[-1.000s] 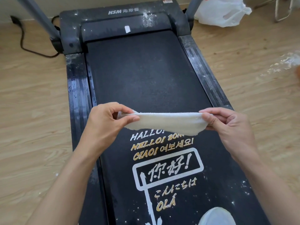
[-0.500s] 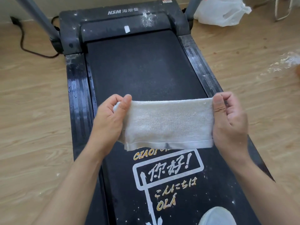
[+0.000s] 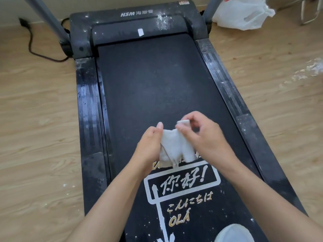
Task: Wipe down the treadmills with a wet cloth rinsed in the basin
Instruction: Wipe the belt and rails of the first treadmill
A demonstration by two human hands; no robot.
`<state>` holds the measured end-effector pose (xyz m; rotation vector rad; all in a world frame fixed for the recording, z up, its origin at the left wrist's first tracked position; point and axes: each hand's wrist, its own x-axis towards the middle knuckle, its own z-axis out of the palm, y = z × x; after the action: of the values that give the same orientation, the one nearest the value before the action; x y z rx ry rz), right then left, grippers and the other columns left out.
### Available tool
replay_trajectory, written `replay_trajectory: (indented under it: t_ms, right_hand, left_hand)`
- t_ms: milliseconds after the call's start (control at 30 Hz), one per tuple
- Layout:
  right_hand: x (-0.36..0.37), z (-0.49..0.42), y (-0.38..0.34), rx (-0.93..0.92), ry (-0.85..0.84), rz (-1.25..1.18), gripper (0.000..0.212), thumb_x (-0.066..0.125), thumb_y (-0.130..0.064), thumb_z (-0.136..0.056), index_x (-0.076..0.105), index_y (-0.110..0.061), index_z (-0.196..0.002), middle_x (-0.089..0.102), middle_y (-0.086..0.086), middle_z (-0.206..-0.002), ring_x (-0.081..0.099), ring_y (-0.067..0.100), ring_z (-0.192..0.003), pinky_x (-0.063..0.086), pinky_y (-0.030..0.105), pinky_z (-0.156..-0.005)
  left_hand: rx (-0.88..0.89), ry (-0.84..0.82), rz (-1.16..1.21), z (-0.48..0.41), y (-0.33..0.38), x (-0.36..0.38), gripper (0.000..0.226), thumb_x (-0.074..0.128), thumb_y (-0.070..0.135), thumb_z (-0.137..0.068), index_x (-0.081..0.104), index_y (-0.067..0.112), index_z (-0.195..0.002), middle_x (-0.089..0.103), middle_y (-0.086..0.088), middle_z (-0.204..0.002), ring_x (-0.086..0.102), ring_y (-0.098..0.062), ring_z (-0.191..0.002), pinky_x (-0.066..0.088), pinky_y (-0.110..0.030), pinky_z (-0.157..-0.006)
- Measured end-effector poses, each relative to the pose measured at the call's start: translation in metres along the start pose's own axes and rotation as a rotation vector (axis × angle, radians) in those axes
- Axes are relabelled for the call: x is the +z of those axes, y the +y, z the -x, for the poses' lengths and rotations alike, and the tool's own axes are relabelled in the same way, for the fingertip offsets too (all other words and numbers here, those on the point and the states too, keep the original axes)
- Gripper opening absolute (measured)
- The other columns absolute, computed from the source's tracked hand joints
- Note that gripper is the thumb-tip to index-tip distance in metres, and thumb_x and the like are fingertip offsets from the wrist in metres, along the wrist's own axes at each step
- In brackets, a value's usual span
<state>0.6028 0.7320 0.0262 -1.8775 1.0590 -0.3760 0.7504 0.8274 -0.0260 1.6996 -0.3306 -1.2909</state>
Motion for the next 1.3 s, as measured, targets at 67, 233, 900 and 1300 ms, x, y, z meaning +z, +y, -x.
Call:
replay_trajectory:
  t_ms: [67, 233, 900, 1300]
  right_hand:
    - [0.005, 0.007, -0.016, -0.02, -0.26, 0.038, 0.021, 0.063, -0.049, -0.102, 0.065, -0.041, -0.121, 0.075, -0.011, -0.098, 0.073, 0.012, -0.074, 0.06, 0.039, -0.078]
    - [-0.025, 0.01, -0.02, -0.006, -0.163, -0.247, 0.021, 0.055, -0.024, -0.109, 0.072, -0.028, -0.121, 0.079, 0.002, -0.094, 0.076, 0.026, -0.071, 0.062, 0.038, -0.07]
    - [-0.012, 0.024, 0.024, 0.227, -0.076, -0.616, 0.032, 0.072, -0.035, -0.095, 0.073, -0.016, -0.121, 0.076, 0.007, -0.114, 0.075, 0.023, -0.1, 0.063, 0.041, -0.083]
    - [0.008, 0.034, 0.05, 0.333, -0.037, -0.829, 0.035, 0.055, -0.013, -0.103, 0.064, -0.015, -0.136, 0.068, 0.011, -0.136, 0.068, 0.025, -0.126, 0.056, 0.042, -0.101]
  left_hand:
    - [-0.024, -0.118, 0.144, 0.005, 0.008, 0.004, 0.071, 0.038, 0.089, -0.087, 0.075, 0.03, -0.099, 0.078, -0.006, -0.11, 0.074, -0.032, -0.103, 0.056, -0.055, -0.095]
    - [0.025, -0.13, 0.168, 0.008, 0.013, -0.003, 0.062, 0.067, 0.076, -0.081, 0.065, 0.016, -0.1, 0.067, -0.007, -0.089, 0.062, -0.026, -0.079, 0.047, -0.041, -0.071]
    - [0.372, -0.218, 0.185, 0.024, 0.04, -0.025, 0.023, 0.052, 0.014, -0.084, 0.033, 0.019, -0.073, 0.034, -0.002, -0.069, 0.037, -0.021, -0.061, 0.036, -0.032, -0.05]
    - [0.412, -0.256, 0.155, 0.027, 0.039, -0.034, 0.022, 0.053, 0.013, -0.085, 0.034, 0.02, -0.074, 0.038, -0.001, -0.068, 0.044, -0.017, -0.06, 0.036, -0.032, -0.05]
